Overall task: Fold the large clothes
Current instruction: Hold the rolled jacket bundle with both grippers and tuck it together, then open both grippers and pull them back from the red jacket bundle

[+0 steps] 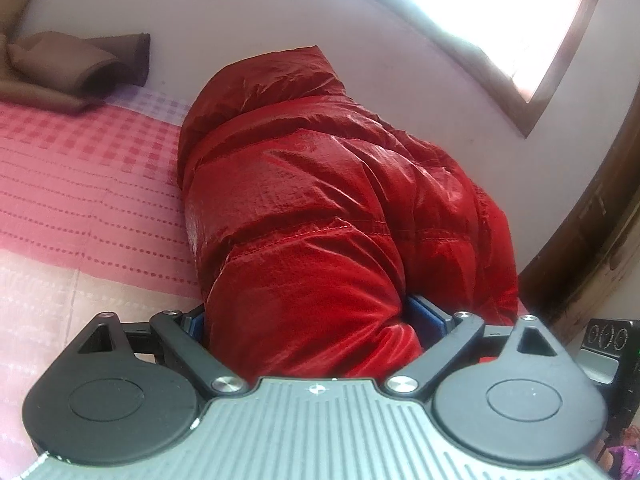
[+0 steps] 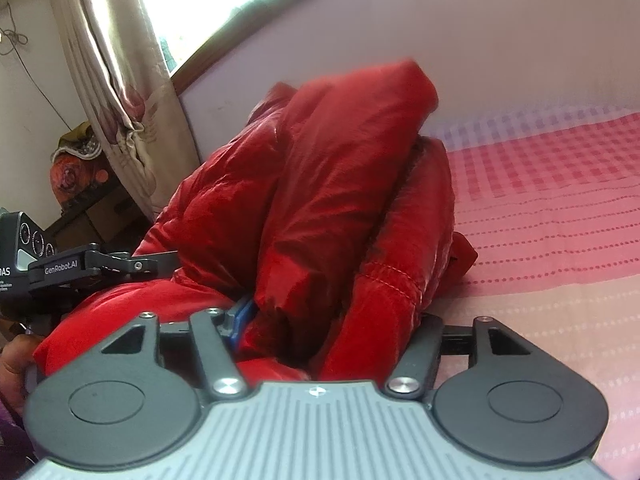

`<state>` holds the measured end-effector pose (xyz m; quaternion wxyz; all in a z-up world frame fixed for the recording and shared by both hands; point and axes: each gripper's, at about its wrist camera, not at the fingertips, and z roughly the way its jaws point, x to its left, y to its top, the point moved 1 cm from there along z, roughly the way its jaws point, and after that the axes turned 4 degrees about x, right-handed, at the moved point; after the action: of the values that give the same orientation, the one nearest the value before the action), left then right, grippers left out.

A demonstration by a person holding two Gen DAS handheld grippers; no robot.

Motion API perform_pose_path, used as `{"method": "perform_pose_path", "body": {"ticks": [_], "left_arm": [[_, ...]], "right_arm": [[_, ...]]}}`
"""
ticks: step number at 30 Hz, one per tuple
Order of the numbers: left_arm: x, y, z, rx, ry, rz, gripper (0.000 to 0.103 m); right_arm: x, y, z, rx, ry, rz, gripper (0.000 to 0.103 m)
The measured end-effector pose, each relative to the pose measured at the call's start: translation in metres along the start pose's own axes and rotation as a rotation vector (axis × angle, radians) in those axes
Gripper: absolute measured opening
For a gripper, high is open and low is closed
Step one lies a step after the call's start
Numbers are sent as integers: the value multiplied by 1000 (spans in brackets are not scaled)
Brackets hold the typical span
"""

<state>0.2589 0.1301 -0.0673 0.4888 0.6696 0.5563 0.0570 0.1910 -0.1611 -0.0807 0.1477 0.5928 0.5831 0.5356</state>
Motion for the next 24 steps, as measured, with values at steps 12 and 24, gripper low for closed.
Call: {"method": "perform_pose_path", "body": {"ticks": [12,24], "left_arm": [[-23,-8,-17,-101,169,143,103],[-47,-21,-33,-193,335,214,103]], "right_arm": [[1,-10,0,-34,-45,-38,79],[9,-11,-9,-51,-114,-66,93]]}}
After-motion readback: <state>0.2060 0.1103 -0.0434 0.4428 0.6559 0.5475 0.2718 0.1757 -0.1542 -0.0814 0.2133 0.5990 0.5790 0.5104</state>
